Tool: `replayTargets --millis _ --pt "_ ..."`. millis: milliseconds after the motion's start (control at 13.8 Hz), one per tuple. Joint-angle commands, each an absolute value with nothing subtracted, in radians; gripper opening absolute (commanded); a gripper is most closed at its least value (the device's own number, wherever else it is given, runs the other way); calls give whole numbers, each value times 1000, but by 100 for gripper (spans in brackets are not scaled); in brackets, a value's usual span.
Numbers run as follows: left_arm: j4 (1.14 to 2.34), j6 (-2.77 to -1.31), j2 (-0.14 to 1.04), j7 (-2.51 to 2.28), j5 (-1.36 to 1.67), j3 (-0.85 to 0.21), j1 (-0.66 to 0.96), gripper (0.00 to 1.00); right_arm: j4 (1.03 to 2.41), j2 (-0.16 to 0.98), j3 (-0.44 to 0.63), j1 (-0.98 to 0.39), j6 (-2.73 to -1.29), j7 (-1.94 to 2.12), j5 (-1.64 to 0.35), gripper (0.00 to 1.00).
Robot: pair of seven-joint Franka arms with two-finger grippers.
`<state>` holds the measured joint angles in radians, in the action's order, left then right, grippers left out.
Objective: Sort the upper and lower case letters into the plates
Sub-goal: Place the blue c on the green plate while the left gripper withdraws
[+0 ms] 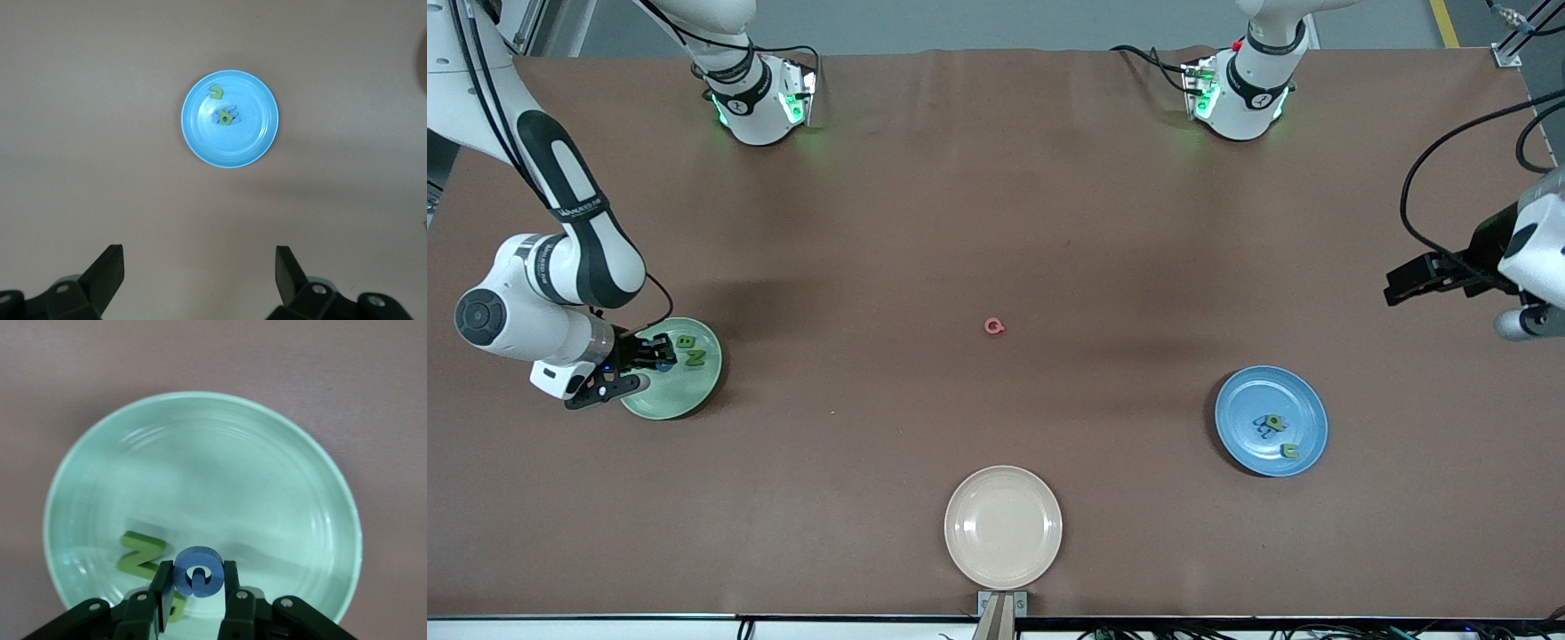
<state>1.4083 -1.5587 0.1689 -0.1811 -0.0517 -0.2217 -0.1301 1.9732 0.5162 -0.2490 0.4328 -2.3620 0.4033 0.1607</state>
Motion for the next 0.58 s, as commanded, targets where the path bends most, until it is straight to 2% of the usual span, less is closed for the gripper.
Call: replayTargets --millis 0,145,217,289,361,506 --pt "1479 -1551 92 -126 -34 -91 -14 100 1985 531 -250 453 -2399 420 201 24" --pt "1547 -1557 40 -42 -25 -69 -5 100 1986 531 -250 456 -2402 420 202 26" --pt "1569 -1562 20 -38 -23 -68 -3 100 1991 531 -250 456 -2398 419 202 34" --pt "1572 -1562 5 -37 -26 -64 11 100 1991 528 -252 453 -2389 416 201 64" --pt "1575 -1562 -5 -29 -28 -49 20 100 1991 516 -253 451 -2373 408 199 84" --pt "1575 -1554 -12 -28 -28 -41 21 100 1987 454 -268 440 -2268 382 189 92"
